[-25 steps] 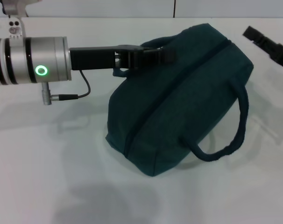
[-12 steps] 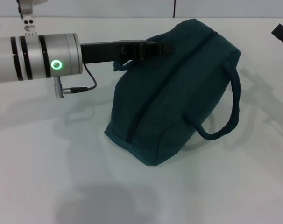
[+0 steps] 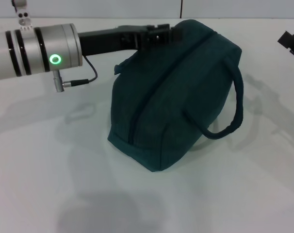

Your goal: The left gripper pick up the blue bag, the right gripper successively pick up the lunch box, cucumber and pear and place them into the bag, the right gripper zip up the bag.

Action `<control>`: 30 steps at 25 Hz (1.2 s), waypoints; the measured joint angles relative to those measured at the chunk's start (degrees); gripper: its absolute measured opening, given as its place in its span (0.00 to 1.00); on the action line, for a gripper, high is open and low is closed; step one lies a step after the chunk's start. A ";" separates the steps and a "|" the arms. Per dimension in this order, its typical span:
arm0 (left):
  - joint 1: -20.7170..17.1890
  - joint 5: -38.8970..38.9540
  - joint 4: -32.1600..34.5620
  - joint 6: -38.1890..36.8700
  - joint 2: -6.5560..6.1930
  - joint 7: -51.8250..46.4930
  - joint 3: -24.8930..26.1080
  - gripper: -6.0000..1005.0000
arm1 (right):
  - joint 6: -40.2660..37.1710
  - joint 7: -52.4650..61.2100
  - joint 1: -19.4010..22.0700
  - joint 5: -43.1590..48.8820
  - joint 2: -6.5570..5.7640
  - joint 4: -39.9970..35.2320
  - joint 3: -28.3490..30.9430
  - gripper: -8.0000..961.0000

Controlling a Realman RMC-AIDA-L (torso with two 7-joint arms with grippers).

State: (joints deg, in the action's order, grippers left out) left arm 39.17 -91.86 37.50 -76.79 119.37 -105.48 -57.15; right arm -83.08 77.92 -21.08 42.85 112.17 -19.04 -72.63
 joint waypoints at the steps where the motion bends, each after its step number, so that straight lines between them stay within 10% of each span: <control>1: -0.05 0.40 0.02 0.09 -0.04 0.38 0.01 0.41 | -0.81 -0.99 0.16 0.03 -0.02 0.00 -0.01 0.90; 13: -3.01 2.37 9.61 -1.49 -0.62 5.29 0.13 0.79 | -12.33 -13.55 1.50 1.10 -1.41 -0.30 0.16 0.90; 20: -7.84 6.32 15.64 -14.81 -2.52 7.43 3.91 0.87 | -19.82 -21.68 1.22 13.42 -2.36 -5.86 0.13 0.90; 30: -18.31 5.43 16.20 -33.92 -4.74 16.87 5.71 0.87 | -16.63 -23.66 0.66 29.92 2.68 -11.94 -0.25 0.90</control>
State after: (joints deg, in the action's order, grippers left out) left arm 20.86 -86.43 53.70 -110.71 114.64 -88.61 -51.43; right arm -99.71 54.26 -20.42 72.77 114.85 -30.98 -72.88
